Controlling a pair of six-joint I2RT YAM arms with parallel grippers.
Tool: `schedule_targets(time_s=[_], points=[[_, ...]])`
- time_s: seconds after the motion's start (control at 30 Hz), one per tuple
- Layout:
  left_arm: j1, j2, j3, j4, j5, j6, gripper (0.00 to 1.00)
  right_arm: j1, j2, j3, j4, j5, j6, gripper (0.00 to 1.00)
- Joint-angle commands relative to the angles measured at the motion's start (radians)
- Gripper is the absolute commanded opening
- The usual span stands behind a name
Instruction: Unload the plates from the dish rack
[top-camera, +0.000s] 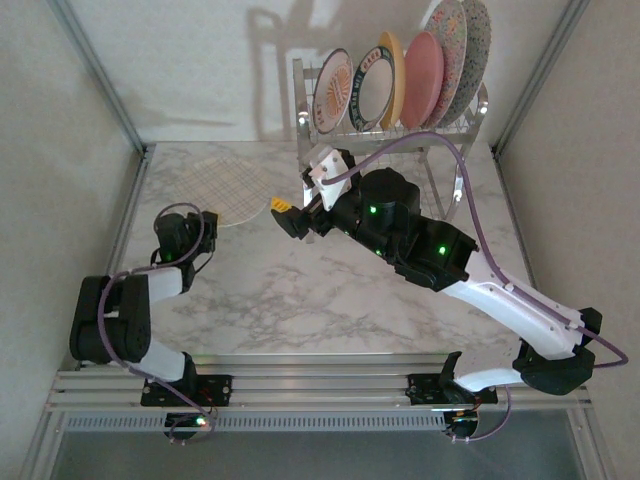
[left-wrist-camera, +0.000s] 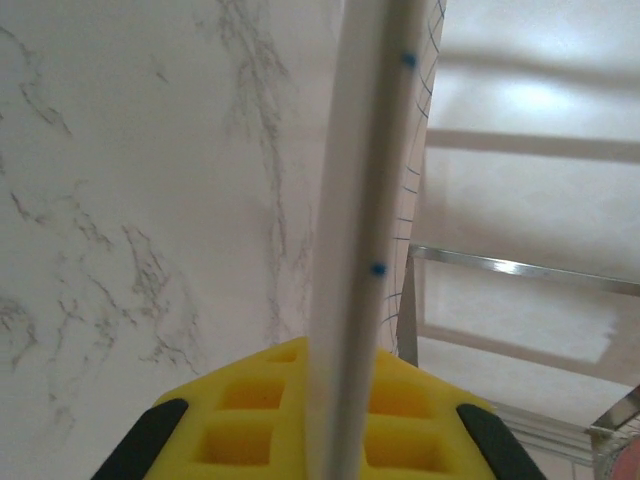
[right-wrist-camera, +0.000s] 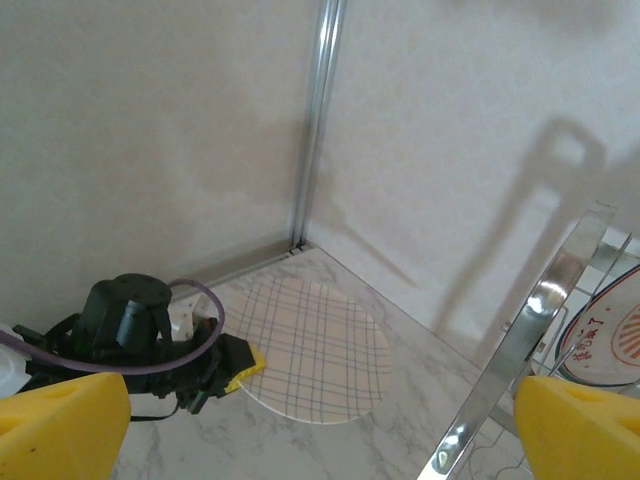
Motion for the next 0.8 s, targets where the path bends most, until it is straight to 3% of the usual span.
schedule_targets(time_s=[0.0, 0.77], points=[[0.007, 0.043, 0.043, 0.149, 0.037, 0.038, 0.0, 0.009, 0.002, -0.001, 0.004, 0.032, 0.018, 0.99], [0.066, 0.383, 0.239, 0.143, 0.104, 0.097, 0.0, -0.007, 0.063, 0.026, -0.01, 0.037, 0.053, 0.99]])
